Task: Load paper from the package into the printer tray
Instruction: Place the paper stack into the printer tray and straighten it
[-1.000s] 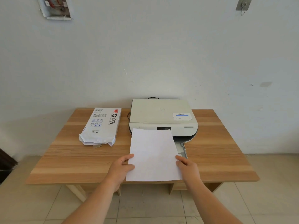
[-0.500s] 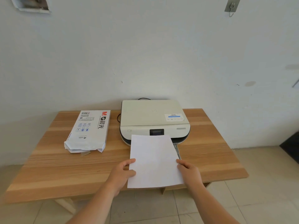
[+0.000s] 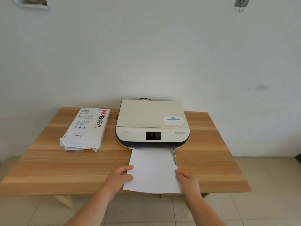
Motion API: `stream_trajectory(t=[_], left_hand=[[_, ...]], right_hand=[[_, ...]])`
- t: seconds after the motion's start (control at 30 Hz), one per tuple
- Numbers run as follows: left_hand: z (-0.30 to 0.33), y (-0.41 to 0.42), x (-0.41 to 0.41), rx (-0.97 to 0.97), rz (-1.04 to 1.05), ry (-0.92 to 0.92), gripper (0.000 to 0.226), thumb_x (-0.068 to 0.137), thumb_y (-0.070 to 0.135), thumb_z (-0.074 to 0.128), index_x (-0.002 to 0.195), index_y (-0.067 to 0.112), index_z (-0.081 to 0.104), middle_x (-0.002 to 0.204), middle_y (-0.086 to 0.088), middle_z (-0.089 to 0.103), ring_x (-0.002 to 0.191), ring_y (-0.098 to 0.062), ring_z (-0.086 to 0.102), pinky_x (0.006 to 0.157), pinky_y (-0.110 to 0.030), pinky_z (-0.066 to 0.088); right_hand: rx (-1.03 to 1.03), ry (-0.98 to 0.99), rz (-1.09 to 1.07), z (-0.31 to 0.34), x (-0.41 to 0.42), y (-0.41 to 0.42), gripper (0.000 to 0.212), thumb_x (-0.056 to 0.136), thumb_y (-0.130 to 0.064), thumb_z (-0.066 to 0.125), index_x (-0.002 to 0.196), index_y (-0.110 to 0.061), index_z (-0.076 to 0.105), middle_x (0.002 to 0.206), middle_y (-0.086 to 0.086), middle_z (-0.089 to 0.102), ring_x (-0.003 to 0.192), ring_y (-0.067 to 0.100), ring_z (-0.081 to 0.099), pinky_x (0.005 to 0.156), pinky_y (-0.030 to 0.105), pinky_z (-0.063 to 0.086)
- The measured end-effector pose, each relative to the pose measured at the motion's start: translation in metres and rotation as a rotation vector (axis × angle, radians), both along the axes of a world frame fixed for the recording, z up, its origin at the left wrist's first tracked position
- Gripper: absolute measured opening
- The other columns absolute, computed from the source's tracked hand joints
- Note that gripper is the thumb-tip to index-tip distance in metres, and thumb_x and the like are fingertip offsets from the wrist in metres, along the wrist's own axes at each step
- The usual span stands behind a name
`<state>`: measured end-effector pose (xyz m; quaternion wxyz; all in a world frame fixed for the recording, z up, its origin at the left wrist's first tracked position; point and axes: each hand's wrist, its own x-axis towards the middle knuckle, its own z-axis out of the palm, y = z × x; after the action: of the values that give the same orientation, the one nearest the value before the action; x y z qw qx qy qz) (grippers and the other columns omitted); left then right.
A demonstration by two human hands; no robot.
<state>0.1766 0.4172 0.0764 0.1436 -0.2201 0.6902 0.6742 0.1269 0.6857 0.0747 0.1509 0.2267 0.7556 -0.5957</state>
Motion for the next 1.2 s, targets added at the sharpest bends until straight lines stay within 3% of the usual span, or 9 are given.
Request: stream_trajectory(t=[0.17,0.33,0.47,0.57,0.63,0.87,1.07,1.2], left_hand=[[-0.009,0.017,-0.004,0.004,0.076,-0.042,0.043,0.066,0.021,0.070,0.108,0.032,0.067,0.121,-0.001,0.062,0.105,-0.019,0.063,0.089,-0.033,0.051],[-0.017,0.029,-0.004,-0.003,0.121,-0.078,0.044,0.063,0.022,0.069,0.105,0.035,0.069,0.120,0.000,0.063,0.103,-0.020,0.065,0.094,-0.038,0.051],[-0.024,0.037,-0.005,-0.009,0.128,-0.105,0.036,0.079,0.006,0.067,0.106,0.030,0.068,0.118,-0.002,0.064,0.097,-0.020,0.068,0.081,-0.030,0.053],[-0.026,0.043,-0.004,-0.012,0.144,-0.125,0.037,0.081,0.001,0.064,0.110,0.024,0.066,0.118,-0.003,0.064,0.094,-0.020,0.069,0.074,-0.028,0.053],[-0.031,0.044,-0.003,-0.014,0.142,-0.132,0.038,0.079,0.002,0.065,0.109,0.025,0.067,0.118,-0.004,0.064,0.094,-0.020,0.069,0.075,-0.029,0.054],[-0.039,0.046,-0.003,-0.005,0.150,-0.162,0.040,0.068,0.008,0.069,0.104,0.026,0.070,0.119,-0.005,0.064,0.102,-0.020,0.066,0.087,-0.032,0.052],[-0.038,0.040,-0.010,-0.023,0.142,-0.204,0.046,0.056,0.027,0.074,0.101,0.031,0.071,0.115,-0.001,0.067,0.108,-0.020,0.062,0.101,-0.042,0.045],[-0.039,0.035,-0.012,-0.023,0.129,-0.227,0.046,0.055,0.030,0.077,0.100,0.030,0.072,0.111,-0.001,0.070,0.103,-0.020,0.065,0.101,-0.042,0.046]], right_hand=[[-0.030,-0.031,0.041,-0.008,-0.014,0.016,0.021,0.091,-0.016,0.057,0.105,-0.020,0.072,0.101,-0.008,0.068,0.091,0.015,0.062,0.071,0.026,0.047],[-0.038,-0.048,0.082,-0.021,-0.024,0.028,0.019,0.090,-0.016,0.059,0.104,-0.020,0.072,0.104,-0.008,0.067,0.101,0.017,0.060,0.093,0.033,0.047],[-0.045,-0.074,0.096,-0.031,-0.027,0.035,0.019,0.089,-0.015,0.059,0.099,-0.023,0.072,0.105,-0.008,0.068,0.101,0.017,0.061,0.093,0.034,0.048],[-0.041,-0.069,0.096,-0.035,-0.027,0.039,0.019,0.088,-0.014,0.060,0.100,-0.021,0.073,0.101,-0.010,0.067,0.096,0.013,0.060,0.080,0.028,0.046],[-0.025,-0.073,0.095,-0.037,-0.027,0.041,0.019,0.088,-0.015,0.060,0.099,-0.022,0.073,0.097,-0.011,0.068,0.089,0.013,0.061,0.072,0.027,0.047],[-0.005,-0.092,0.060,-0.043,-0.021,0.044,0.019,0.087,-0.013,0.060,0.093,-0.025,0.073,0.094,-0.009,0.070,0.081,0.014,0.061,0.067,0.026,0.046],[0.007,-0.132,0.076,-0.047,-0.023,0.041,0.015,0.084,-0.018,0.067,0.097,-0.021,0.074,0.095,-0.007,0.071,0.089,0.015,0.064,0.074,0.028,0.049],[0.013,-0.154,0.079,-0.050,-0.025,0.038,0.012,0.083,-0.019,0.068,0.094,-0.021,0.072,0.094,-0.006,0.070,0.092,0.018,0.063,0.087,0.034,0.051]])
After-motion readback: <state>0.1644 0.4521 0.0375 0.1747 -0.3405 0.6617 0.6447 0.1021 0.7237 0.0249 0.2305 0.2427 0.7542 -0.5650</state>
